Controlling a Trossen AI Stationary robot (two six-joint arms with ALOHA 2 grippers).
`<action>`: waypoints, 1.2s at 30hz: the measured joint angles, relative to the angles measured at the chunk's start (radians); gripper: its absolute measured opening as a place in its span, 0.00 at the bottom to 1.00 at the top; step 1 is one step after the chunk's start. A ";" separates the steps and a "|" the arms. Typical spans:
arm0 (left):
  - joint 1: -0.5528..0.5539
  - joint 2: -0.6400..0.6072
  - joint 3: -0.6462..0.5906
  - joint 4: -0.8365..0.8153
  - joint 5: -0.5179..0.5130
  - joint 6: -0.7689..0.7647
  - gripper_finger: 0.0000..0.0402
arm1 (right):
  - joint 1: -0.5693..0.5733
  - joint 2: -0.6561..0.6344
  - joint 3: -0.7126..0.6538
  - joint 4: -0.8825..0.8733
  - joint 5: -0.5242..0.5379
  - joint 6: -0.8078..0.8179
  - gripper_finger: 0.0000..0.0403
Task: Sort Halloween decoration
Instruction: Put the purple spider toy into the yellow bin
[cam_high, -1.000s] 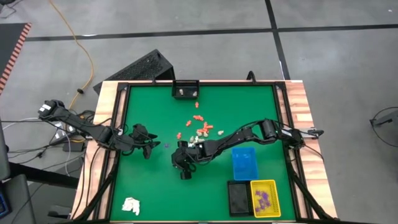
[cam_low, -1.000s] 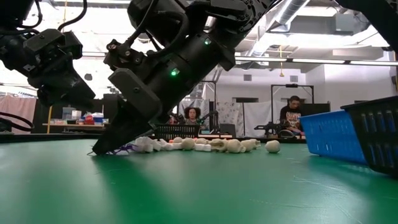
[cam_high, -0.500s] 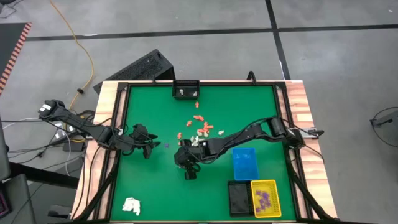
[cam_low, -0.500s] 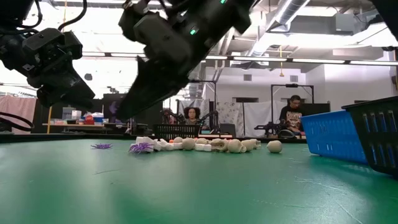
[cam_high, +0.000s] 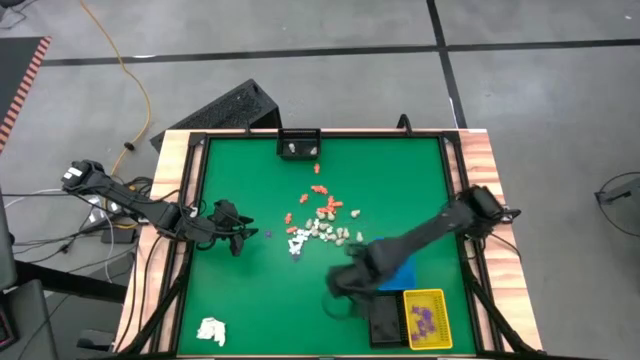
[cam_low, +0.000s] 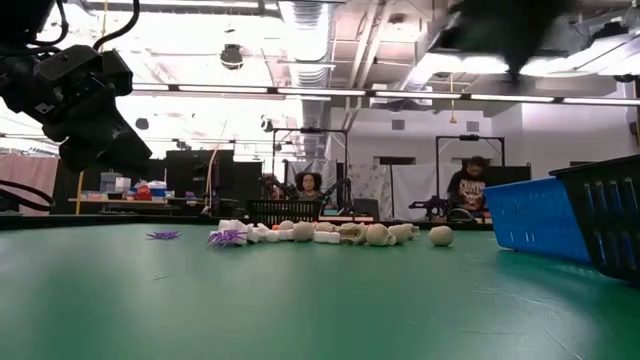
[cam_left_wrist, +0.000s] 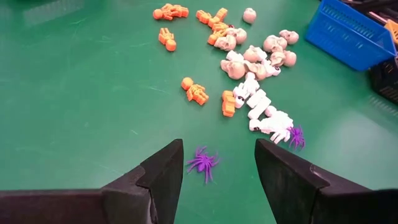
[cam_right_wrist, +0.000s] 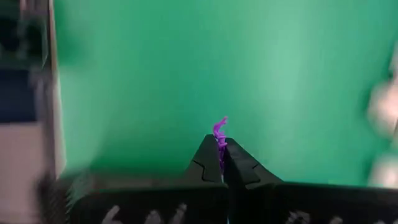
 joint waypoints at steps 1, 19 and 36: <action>0.000 0.000 0.000 0.000 0.000 0.000 0.47 | 0.028 -0.016 0.000 -0.060 -0.005 0.069 0.00; 0.000 0.000 0.000 0.000 -0.003 0.004 0.47 | 0.395 -0.077 -0.020 -0.315 -0.058 0.842 0.02; 0.000 0.000 0.000 0.001 -0.005 0.004 0.47 | 0.440 -0.076 -0.107 -0.271 -0.053 0.866 0.31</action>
